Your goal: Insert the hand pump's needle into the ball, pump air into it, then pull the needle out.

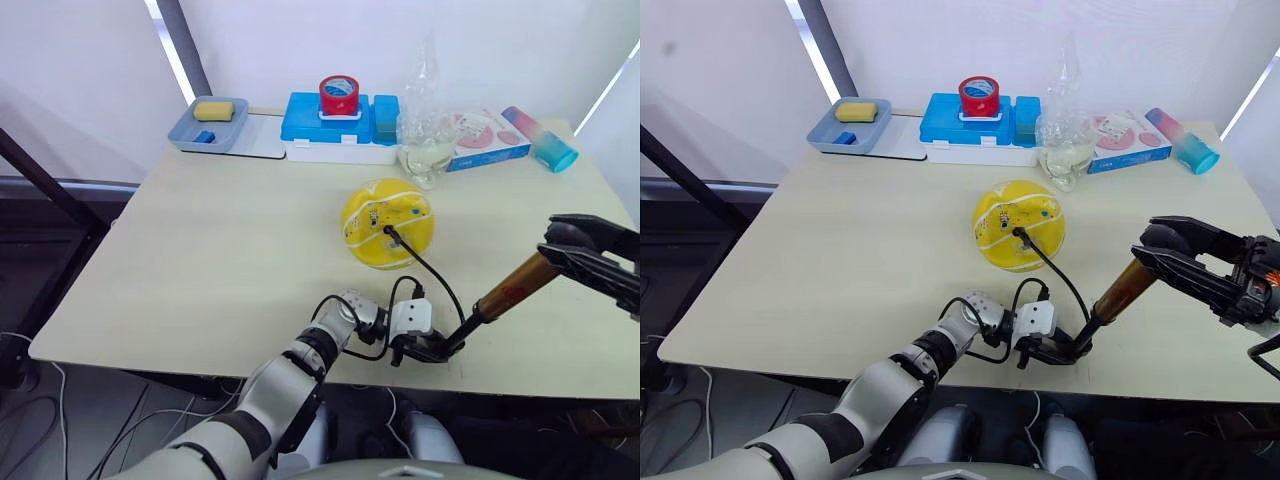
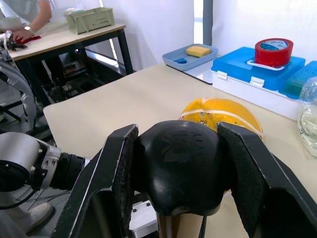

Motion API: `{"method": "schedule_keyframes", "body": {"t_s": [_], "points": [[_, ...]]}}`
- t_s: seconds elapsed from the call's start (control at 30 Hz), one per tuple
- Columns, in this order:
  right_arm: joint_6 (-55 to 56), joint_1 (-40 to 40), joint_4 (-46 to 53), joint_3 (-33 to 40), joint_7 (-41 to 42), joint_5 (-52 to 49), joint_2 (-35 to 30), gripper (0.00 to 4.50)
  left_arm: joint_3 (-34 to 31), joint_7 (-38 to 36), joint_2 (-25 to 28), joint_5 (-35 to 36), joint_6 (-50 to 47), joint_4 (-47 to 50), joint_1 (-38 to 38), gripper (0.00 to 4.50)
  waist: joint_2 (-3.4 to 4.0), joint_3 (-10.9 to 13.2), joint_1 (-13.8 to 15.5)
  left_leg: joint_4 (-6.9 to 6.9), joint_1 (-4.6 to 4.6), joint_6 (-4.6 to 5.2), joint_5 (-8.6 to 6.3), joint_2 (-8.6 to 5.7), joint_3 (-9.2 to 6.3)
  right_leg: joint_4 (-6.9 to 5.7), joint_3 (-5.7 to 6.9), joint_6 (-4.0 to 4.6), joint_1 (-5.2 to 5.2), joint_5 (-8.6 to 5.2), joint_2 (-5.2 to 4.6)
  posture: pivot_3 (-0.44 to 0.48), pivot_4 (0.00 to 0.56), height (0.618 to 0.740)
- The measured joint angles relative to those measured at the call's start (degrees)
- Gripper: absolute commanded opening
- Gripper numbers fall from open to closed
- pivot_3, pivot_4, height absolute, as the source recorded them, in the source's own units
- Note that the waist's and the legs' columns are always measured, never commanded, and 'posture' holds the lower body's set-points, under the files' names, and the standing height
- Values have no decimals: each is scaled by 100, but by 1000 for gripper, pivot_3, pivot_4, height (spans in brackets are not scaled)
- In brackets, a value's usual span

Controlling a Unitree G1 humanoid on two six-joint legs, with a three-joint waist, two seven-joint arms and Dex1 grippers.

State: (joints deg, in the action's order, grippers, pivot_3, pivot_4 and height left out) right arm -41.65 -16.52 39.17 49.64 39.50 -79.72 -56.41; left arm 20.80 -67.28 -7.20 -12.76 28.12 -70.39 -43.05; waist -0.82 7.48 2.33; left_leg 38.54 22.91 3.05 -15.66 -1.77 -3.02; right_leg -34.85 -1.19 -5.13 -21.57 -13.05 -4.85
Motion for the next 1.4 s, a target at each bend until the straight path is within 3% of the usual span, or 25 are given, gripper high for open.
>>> {"method": "schedule_keyframes", "body": {"t_s": [0.23, 0.5, 0.73, 0.93, 1.4], "points": [[392, -398, 215, -749, 196, 988, 640, 2016, -6, 64, -12, -1, -68, -4, 5, 1107, -15, -10, -4, 5, -9, 0, 0, 0, 3, -4, -3, -1, 1, 1, 1, 0, 150, 737], [1453, -837, -41, -2255, 541, 2815, 1549, 2016, -11, 54, -19, 4, -101, 0, 5, 1107, -19, -20, -2, 6, -12, 0, 0, -2, 0, -6, 0, -1, 2, 0, 6, 0, 150, 737], [2067, -854, -259, -2854, 635, 3555, 1901, 2016, -56, 68, -14, 43, -45, -2, 53, 1107, -8, -25, -4, 6, -13, -1, 0, -3, -1, -6, 2, -1, 2, 0, 8, 0, 150, 737], [1951, -728, -258, -2783, 713, 3442, 1709, 2016, -65, 44, -21, 51, -65, -3, 52, 1107, -7, -22, -3, 6, -13, -1, 0, -4, -2, -6, 3, -1, 2, 0, 9, 0, 150, 737], [524, -295, -12, -615, 378, 852, 351, 2016, -88, -4, -11, 67, -67, 5, 45, 1107, 9, -9, -7, 4, -4, 0, 0, -3, 3, -4, -3, -1, 1, 0, 1, 0, 150, 737]]}}
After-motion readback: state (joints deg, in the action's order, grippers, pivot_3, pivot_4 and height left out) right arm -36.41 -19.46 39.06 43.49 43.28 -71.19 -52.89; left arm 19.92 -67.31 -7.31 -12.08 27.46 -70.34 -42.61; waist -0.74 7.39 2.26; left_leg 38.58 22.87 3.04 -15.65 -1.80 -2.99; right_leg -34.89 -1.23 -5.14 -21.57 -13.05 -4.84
